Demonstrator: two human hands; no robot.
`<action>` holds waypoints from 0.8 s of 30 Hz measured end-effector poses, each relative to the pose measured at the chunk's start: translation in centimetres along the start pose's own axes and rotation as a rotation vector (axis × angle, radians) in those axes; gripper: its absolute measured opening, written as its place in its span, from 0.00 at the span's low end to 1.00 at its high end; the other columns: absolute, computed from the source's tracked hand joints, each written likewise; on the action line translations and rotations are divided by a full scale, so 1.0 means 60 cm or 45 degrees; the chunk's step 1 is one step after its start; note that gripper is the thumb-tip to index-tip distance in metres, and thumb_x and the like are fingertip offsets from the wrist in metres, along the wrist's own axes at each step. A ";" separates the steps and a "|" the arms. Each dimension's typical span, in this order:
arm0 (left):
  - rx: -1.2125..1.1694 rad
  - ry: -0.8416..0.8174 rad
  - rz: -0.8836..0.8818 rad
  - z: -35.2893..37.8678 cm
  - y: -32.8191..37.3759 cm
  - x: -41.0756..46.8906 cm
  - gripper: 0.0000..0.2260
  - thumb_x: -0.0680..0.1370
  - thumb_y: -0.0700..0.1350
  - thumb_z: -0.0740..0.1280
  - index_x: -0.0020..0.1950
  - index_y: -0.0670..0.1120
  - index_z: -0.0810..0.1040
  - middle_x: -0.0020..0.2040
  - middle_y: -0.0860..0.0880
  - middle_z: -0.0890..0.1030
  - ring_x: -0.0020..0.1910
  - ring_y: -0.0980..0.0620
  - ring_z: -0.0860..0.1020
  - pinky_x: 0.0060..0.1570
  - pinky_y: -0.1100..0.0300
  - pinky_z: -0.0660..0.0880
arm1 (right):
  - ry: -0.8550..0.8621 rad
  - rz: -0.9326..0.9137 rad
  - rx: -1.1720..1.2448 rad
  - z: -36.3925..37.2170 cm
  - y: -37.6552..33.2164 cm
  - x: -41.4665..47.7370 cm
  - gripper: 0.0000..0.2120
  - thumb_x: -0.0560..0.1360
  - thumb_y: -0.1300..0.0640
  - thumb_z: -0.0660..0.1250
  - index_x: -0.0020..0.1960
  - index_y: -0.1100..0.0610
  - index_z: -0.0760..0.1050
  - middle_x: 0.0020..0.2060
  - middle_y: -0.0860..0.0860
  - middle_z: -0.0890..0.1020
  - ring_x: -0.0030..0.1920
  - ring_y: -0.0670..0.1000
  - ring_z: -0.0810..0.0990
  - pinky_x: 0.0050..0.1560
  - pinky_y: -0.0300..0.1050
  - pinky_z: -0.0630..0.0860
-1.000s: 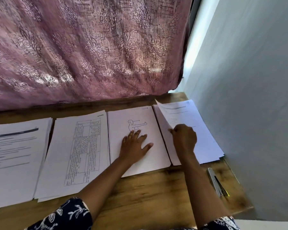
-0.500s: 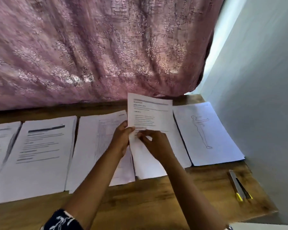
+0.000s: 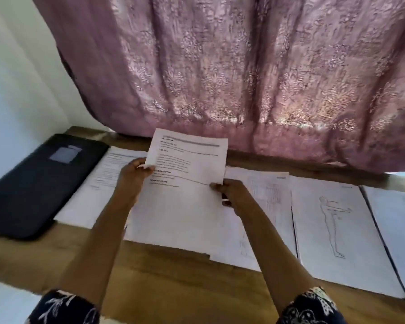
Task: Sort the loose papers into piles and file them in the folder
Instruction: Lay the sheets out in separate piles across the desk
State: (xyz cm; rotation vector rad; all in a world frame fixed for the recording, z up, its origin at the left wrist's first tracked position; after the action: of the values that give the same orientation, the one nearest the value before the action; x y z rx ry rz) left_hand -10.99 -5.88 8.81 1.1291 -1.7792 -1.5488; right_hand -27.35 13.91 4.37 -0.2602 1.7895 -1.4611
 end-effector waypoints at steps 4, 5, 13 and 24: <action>0.469 0.225 -0.047 -0.122 -0.058 0.069 0.15 0.77 0.44 0.69 0.64 0.48 0.76 0.59 0.46 0.79 0.50 0.41 0.79 0.46 0.55 0.75 | -0.058 0.037 -0.019 0.140 -0.005 0.063 0.08 0.72 0.63 0.72 0.48 0.68 0.79 0.36 0.57 0.76 0.34 0.51 0.72 0.31 0.38 0.66; 0.527 0.244 -0.057 -0.141 -0.071 0.079 0.16 0.77 0.45 0.69 0.65 0.47 0.74 0.60 0.44 0.79 0.52 0.40 0.79 0.48 0.53 0.75 | -0.076 0.030 -0.031 0.170 -0.008 0.076 0.05 0.73 0.63 0.72 0.44 0.65 0.78 0.36 0.57 0.77 0.32 0.51 0.72 0.29 0.37 0.67; 1.140 0.126 -0.031 -0.188 -0.163 0.071 0.28 0.78 0.59 0.63 0.75 0.51 0.64 0.76 0.46 0.64 0.74 0.44 0.61 0.72 0.44 0.59 | -0.093 -0.013 -0.241 0.332 -0.015 0.146 0.08 0.72 0.63 0.73 0.46 0.65 0.77 0.36 0.57 0.79 0.27 0.50 0.74 0.24 0.36 0.72; 1.305 -0.003 -0.247 -0.168 -0.230 0.038 0.31 0.80 0.62 0.56 0.79 0.53 0.50 0.80 0.45 0.47 0.78 0.44 0.47 0.74 0.42 0.51 | -0.012 -0.537 -1.116 0.366 0.001 0.128 0.27 0.76 0.58 0.68 0.72 0.60 0.64 0.69 0.58 0.70 0.67 0.60 0.69 0.66 0.52 0.67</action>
State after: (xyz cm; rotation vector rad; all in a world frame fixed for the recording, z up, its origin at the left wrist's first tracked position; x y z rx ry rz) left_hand -0.48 -13.14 -2.72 1.7612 -2.6014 -0.6379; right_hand -17.51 -6.84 0.51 -1.1327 2.3690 -0.8203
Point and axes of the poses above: each hand's wrist, its own x-axis towards the middle knuckle, its own z-axis out of the palm, y = z × x, the point moved 2 cm from there along x, towards the middle knuckle
